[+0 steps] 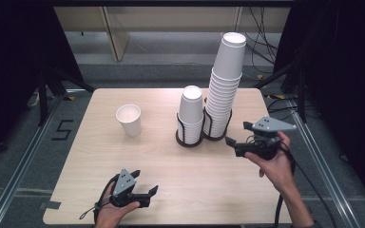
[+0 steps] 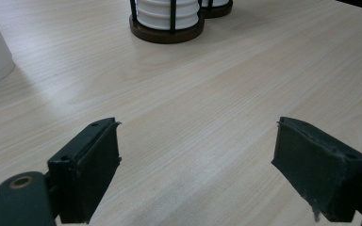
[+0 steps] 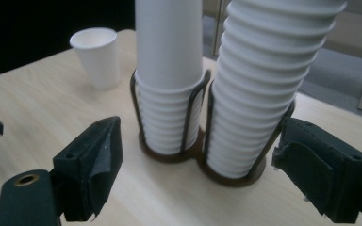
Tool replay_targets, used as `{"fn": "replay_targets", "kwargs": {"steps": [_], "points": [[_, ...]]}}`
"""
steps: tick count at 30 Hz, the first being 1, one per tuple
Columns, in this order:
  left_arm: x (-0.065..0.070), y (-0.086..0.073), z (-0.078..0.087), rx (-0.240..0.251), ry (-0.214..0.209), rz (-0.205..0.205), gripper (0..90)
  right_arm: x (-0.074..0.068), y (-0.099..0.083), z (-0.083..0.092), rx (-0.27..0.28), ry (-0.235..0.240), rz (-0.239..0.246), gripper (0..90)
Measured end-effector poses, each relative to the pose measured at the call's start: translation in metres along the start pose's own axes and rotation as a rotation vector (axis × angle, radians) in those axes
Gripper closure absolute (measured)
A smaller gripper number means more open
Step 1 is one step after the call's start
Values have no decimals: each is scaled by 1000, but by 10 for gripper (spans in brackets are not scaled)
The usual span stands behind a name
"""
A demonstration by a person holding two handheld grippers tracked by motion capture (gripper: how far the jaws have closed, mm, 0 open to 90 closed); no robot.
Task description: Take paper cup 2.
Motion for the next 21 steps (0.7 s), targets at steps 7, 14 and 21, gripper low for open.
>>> {"fn": "replay_targets", "kwargs": {"steps": [7,14,21], "points": [[0,-1,-2,-12,-5,1,143,24,42,-3,64,-45,10,159],[-3,-2,-3,-18,7,4,142,40,78,-4,86,-76,-31,156],[-4,-1,-4,-11,-1,12,142,52,114,-7,102,-78,-46,156]]}}
Point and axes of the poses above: each handheld gripper's, and its own axes: z roughly backward along the jaws, y roughly out of its top, x roughly to its right, the point moved 4 cm from there along -z, roughly forward along the jaws
